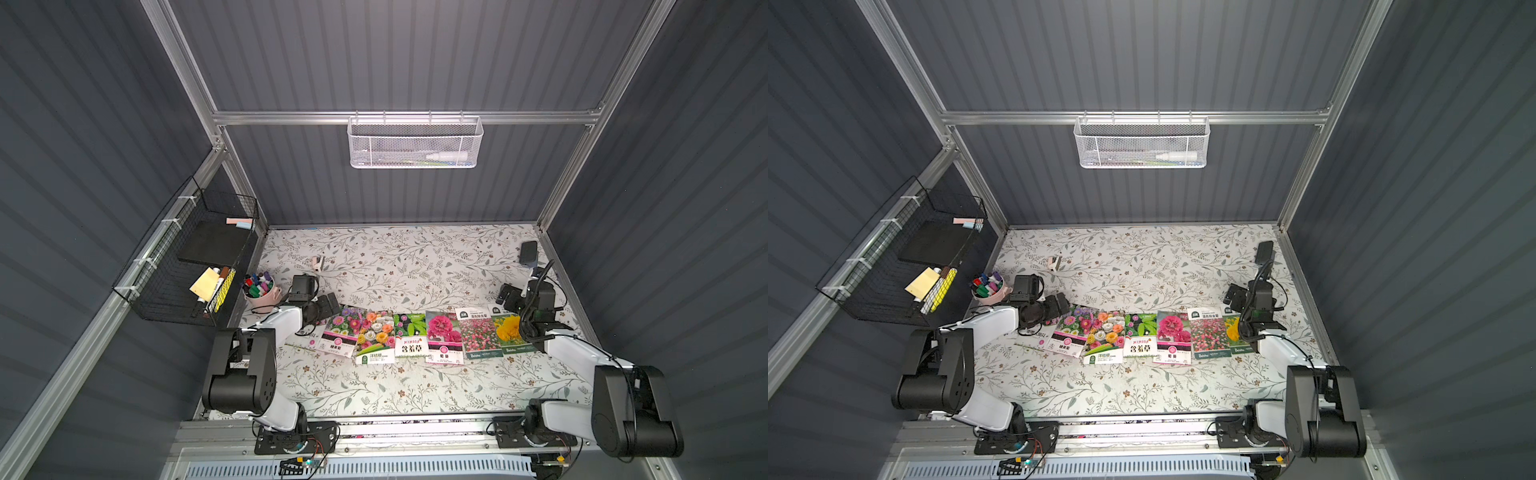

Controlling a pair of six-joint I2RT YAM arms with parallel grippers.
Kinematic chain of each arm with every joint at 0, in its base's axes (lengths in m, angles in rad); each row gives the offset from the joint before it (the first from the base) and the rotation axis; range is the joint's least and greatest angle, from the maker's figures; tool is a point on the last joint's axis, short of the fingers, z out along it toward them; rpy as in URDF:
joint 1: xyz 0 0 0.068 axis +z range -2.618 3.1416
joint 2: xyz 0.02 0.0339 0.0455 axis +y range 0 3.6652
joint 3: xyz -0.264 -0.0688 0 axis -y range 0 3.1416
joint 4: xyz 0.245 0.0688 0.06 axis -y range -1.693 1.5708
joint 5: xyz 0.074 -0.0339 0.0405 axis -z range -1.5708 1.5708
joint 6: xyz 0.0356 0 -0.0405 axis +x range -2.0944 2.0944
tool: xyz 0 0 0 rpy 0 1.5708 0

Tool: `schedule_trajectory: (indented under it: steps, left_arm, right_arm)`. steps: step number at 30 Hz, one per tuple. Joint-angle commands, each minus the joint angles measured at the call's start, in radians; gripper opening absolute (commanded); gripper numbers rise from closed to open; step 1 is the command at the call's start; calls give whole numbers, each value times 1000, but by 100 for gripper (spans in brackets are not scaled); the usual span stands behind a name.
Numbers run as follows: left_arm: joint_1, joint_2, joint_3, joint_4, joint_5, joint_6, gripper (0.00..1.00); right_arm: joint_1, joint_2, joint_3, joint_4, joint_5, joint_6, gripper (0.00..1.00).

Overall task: Arrange the seed packets in a row
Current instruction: Adjust the seed packet at the center of the board.

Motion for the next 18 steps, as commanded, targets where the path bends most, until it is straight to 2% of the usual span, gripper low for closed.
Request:
schedule_trajectory:
  steps: [1,7,9,11,14,18]
  left_arm:
    - [-1,-14,-46,-94,96,-58,99]
    - [-1,-125,-23,-305,52,47,99]
    - [-1,-139,7,-353,-21,104,99]
    - [1,-130,45,-381,-47,150,99]
    - [1,-91,90,-356,-42,214,99]
    - [1,-4,81,-156,-29,316,100]
  right_arm:
    - [3,14,21,-10,11,-5,99]
    - [4,18,26,-5,8,-7,99]
    - [4,22,29,-4,1,-6,99]
    - [3,23,31,-4,-8,-7,99]
    - [3,17,29,-4,-8,-10,99]
    - [4,17,27,-7,-11,-13,99]
